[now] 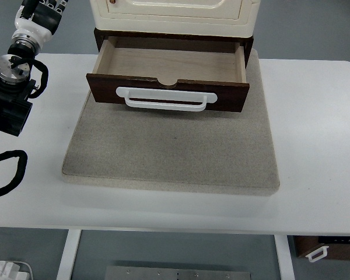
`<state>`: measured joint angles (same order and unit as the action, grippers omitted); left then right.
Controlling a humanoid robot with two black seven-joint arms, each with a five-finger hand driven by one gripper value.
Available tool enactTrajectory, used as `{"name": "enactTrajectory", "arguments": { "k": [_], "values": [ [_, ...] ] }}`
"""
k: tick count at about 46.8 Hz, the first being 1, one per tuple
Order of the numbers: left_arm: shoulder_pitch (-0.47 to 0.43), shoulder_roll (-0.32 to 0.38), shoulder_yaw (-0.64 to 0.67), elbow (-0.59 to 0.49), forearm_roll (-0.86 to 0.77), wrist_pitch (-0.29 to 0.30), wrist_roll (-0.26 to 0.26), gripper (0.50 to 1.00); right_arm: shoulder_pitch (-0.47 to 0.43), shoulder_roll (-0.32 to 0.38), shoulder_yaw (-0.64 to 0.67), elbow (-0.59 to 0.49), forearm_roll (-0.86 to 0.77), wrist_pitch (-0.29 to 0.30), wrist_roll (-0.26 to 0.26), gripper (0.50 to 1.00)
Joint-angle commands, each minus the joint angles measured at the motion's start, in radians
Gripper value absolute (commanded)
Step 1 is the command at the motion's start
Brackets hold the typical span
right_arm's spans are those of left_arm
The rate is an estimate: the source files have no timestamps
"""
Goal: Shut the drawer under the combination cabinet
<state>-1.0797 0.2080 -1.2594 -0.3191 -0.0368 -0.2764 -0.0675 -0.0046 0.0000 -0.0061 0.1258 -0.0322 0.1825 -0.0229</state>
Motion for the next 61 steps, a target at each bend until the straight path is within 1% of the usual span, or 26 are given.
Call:
{"name": "enactTrajectory", "arguments": {
  "k": [1,4,10,22,26,37,45,55,61],
  "values": [
    [-0.020,0.008,0.000,0.000,0.000,0.000,0.000,1.000,0.000,0.000,0.001,0.000,0.000,0.000,0.000,0.952],
    [-0.043,0.011,0.000,0.000,0.000,0.000,0.000,1.000,0.000,0.000,0.000,0.000,0.000,0.000,0.000,0.952],
    [-0.086,0.042,0.002,-0.015,0.001,0.000,0.000,1.000,0.000,0.000,0.000,0.000,0.000,0.000,0.000,0.952],
    [-0.150,0.102,0.031,-0.129,0.003,0.016,0.000,1.000,0.000,0.000,0.000,0.000,0.000,0.000,0.000,0.952],
    [-0.170,0.137,0.046,-0.185,0.003,0.017,0.000,1.000,0.000,0.000,0.000,0.000,0.000,0.000,0.000,0.952],
    [-0.207,0.197,0.072,-0.371,0.006,0.017,0.002,1.000,0.000,0.000,0.001,0.000,0.000,0.000,0.000,0.952],
    [-0.253,0.246,0.141,-0.471,0.008,0.017,0.005,1.000,0.000,0.000,0.000,0.000,0.000,0.000,0.000,0.952],
    [-0.296,0.266,0.210,-0.590,0.008,0.017,0.005,1.000,0.000,0.000,0.000,0.000,0.000,0.000,0.000,0.952],
    [-0.296,0.266,0.248,-0.681,0.009,0.020,0.005,1.000,0.000,0.000,0.000,0.000,0.000,0.000,0.000,0.952]
  ]
}}
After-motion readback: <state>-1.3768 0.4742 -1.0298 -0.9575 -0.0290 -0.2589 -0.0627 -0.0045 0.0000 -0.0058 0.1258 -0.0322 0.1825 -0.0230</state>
